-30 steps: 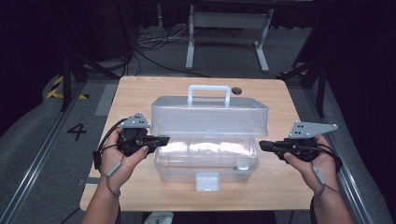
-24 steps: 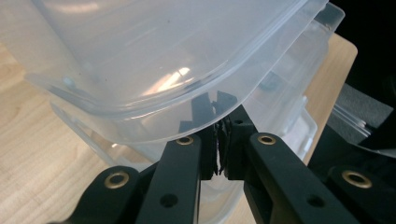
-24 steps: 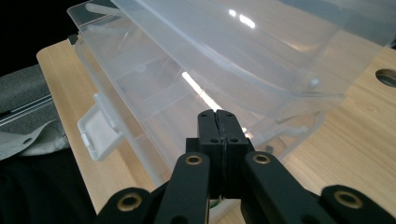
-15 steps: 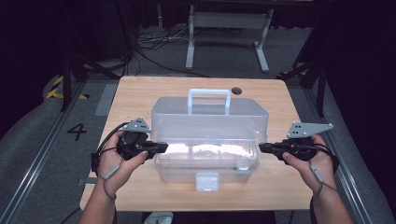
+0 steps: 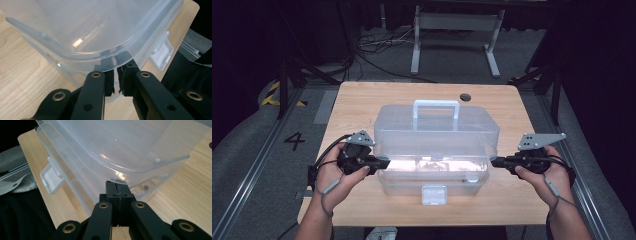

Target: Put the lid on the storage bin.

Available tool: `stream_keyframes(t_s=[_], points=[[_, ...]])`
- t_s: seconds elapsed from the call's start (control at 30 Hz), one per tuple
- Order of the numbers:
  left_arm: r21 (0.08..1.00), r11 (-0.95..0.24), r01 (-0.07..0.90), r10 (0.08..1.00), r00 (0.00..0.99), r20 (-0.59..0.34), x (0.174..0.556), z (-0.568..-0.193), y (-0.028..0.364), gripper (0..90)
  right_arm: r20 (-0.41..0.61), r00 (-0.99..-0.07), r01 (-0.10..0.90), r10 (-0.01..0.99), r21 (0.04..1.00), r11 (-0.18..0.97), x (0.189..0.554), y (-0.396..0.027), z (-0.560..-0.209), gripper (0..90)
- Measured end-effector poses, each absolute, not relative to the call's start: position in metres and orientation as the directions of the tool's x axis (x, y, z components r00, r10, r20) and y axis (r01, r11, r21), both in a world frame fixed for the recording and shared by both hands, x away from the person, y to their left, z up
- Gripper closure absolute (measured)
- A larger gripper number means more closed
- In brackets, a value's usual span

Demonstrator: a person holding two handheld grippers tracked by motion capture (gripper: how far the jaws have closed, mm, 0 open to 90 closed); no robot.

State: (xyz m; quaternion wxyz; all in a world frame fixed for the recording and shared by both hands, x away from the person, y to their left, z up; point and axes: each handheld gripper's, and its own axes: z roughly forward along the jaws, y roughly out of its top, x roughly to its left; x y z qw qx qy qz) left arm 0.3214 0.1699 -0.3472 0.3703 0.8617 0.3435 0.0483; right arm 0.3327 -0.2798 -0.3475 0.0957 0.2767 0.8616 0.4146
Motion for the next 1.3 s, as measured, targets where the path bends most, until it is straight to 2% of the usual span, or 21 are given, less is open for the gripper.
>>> stream_keyframes(t_s=[0.47,0.93,1.3], points=[[0.663,-0.493,0.564,0.621,0.761,-0.186,0.317,-0.345,0.165,74.5,0.038,-0.82,0.384,0.571,0.776,0.5,0.329,-0.281,-0.345,90.0],[0.666,-0.472,0.578,0.644,0.742,-0.187,0.302,-0.333,0.181,84.6,0.042,-0.825,0.393,0.564,0.759,0.519,0.328,-0.281,-0.345,90.0],[0.663,-0.46,0.591,0.658,0.728,-0.192,0.299,-0.331,0.191,85.1,0.048,-0.834,0.398,0.549,0.742,0.539,0.327,-0.279,-0.346,90.0]])
